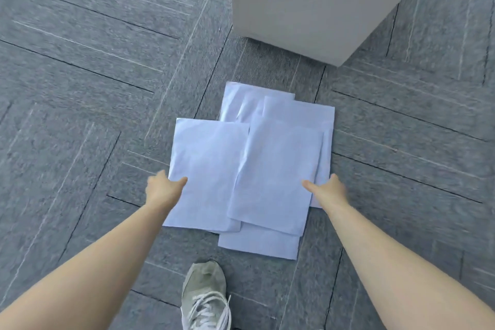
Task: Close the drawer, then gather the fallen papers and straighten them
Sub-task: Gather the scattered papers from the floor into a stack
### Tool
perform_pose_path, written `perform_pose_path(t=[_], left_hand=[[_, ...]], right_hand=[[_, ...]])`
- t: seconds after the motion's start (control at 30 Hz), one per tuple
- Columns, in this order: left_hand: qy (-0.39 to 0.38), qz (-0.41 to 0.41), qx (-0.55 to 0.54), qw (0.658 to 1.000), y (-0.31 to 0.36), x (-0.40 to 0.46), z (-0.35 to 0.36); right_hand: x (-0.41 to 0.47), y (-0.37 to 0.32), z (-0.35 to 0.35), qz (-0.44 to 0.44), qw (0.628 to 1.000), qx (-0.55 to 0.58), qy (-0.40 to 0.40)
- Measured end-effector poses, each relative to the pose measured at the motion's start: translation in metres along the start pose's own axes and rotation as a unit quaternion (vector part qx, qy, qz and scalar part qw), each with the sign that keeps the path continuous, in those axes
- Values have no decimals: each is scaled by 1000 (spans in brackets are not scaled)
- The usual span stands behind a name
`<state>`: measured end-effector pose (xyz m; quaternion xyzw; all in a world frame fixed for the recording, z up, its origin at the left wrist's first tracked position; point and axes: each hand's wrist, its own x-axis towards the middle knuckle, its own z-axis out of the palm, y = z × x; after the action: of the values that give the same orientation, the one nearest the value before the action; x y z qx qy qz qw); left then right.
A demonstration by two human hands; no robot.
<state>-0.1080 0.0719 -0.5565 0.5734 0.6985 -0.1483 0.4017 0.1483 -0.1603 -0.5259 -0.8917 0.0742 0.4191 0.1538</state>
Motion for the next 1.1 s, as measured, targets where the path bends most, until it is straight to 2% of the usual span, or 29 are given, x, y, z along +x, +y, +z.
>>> perform_pose_path(t=[0.07, 0.17, 0.23, 0.3, 0.4, 0.5, 0.6, 0.73, 0.87, 0.93, 1.0, 1.1], left_hand=[[40, 3, -6, 999, 0, 24, 16], [44, 26, -69, 996, 7, 35, 45], [44, 56, -62, 996, 18, 31, 63], [97, 67, -13, 993, 29, 24, 72], [175, -25, -9, 984, 30, 24, 57], [155, -58, -16, 986, 15, 39, 40], [139, -1, -2, 990, 11, 44, 37], [53, 91, -37, 994, 29, 34, 54], [40, 117, 41, 991, 46, 23, 74], [40, 120, 7, 992, 48, 21, 81], [22, 107, -55, 992, 47, 22, 80], [-43, 86, -157, 983, 55, 16, 63]], right_hand=[[29, 3, 13, 20, 998, -27, 58], [53, 0, 30, 34, 993, -7, 113], [59, -7, 41, 20, 992, -3, 126], [60, -12, 51, -5, 993, -19, 120], [55, -16, 58, -21, 994, -3, 105], [56, -21, 65, -13, 993, 73, 89], [60, -31, 79, -30, 995, 74, 62], [55, -40, 92, -75, 993, 71, 52], [48, -42, 86, -87, 972, 215, 34], [53, -43, 87, -76, 957, 275, -41], [52, -48, 87, -88, 963, 237, -93], [40, -61, 75, -158, 970, 175, -59]])
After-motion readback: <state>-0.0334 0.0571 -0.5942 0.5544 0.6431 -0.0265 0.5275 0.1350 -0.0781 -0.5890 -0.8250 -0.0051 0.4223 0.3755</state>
